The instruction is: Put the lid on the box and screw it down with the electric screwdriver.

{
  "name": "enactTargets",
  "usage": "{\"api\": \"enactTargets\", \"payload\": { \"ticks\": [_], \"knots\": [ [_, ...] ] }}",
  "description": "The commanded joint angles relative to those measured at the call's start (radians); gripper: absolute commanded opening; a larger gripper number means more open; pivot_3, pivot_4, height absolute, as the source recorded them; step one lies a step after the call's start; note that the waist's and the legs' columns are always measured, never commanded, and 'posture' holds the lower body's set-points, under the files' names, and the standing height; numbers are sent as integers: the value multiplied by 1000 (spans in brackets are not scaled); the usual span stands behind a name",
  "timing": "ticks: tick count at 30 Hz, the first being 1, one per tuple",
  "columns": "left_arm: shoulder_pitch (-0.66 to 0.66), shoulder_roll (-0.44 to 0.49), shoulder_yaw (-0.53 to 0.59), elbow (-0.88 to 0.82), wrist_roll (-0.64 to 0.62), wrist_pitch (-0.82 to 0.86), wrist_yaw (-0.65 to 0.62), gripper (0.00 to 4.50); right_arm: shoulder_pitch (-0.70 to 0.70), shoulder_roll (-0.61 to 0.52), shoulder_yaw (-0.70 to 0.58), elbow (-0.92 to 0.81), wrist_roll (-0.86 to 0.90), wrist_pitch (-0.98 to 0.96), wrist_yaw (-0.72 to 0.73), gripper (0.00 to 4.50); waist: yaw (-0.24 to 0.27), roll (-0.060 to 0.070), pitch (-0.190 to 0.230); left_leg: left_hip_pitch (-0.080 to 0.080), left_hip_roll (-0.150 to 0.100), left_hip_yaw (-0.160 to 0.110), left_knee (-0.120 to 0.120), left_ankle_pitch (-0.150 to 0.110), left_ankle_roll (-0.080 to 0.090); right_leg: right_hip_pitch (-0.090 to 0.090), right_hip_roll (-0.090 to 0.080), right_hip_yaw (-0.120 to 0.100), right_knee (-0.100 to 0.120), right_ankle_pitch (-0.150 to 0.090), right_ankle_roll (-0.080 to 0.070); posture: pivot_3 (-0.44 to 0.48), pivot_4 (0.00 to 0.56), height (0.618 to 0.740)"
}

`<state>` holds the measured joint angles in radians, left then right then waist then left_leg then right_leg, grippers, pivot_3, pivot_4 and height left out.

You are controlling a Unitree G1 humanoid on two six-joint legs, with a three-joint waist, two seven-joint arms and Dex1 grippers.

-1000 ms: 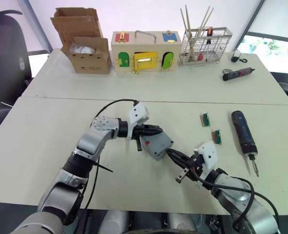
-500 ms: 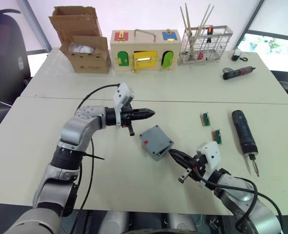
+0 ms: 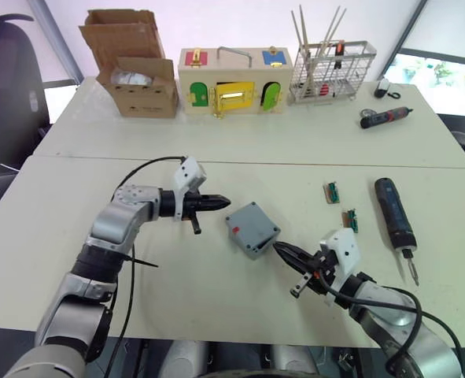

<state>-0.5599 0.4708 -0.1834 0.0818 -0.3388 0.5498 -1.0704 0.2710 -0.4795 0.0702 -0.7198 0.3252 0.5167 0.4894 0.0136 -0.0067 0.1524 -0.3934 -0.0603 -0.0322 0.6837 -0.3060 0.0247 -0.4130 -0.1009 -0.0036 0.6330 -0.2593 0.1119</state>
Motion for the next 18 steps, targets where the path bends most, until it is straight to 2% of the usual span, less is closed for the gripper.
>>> {"api": "enactTargets", "payload": {
  "ticks": [1, 18],
  "knots": [
    [6, 5, -1, -61, -20, 21, -6, 0, -11, 5, 0, -37, 14, -6, -2, 48, 0, 0, 0, 0, 0, 0, 0, 0, 0, 0, 0, 0, 0, 0, 0, 0, 150, 694],
    [30, 1, -12, -129, -32, 75, -7, 0, -45, 8, 19, -7, 8, -11, 3, 48, 1, 0, 0, 0, 0, 0, 0, 0, 0, 0, 0, 0, 0, 0, 0, 0, 150, 694]
  ]
}}
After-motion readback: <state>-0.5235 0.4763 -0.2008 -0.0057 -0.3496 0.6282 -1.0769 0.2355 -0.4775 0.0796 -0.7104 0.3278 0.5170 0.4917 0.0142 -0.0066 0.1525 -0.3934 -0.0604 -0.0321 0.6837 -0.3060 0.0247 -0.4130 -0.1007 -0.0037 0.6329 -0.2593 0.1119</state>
